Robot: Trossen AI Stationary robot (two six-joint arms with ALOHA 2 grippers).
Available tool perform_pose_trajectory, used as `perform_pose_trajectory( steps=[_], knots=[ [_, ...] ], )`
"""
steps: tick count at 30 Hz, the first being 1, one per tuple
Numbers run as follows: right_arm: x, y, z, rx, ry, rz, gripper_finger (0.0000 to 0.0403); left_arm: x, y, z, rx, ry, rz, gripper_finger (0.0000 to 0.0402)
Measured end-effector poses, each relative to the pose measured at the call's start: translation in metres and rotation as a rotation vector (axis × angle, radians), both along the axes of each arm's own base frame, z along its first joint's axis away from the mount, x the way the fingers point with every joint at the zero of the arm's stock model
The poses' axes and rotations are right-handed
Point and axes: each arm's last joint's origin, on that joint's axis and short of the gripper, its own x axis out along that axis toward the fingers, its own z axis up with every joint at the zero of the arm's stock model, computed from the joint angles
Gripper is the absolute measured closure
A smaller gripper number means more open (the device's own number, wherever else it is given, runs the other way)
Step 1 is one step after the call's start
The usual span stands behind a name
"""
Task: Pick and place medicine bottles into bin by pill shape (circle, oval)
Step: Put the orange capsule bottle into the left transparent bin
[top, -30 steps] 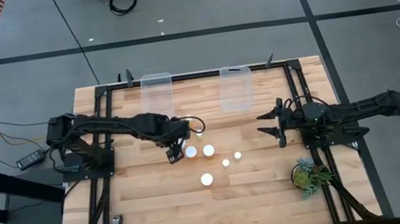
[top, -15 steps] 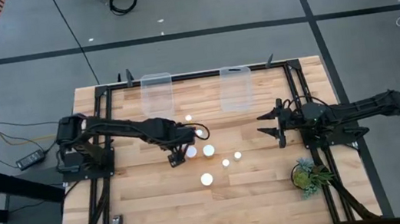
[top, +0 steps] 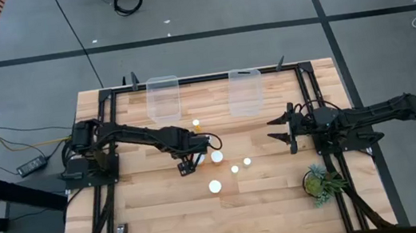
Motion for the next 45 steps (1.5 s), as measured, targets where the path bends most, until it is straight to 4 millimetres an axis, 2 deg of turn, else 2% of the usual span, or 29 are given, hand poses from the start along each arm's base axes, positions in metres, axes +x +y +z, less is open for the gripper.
perform_pose_trajectory(
  steps=[13, 28, 45],
  knots=[
    [0.0, 0.0, 0.0, 0.0, 0.001, 0.0, 0.0187, 0.007, 0.01, -0.005, 0.059, -0.033, -0.011, 0.0063],
    [0.0, 0.0, 0.0, 0.0, 0.001, 0.0, 0.0187, 0.011, 0.011, -0.004, 0.064, -0.072, -0.032, 0.0065],
    [0.0, 0.0, 0.0, 0.0, 0.001, 0.0, 0.0187, 0.011, 0.011, -0.004, 0.071, -0.057, -0.098, 0.0136]
  ],
)
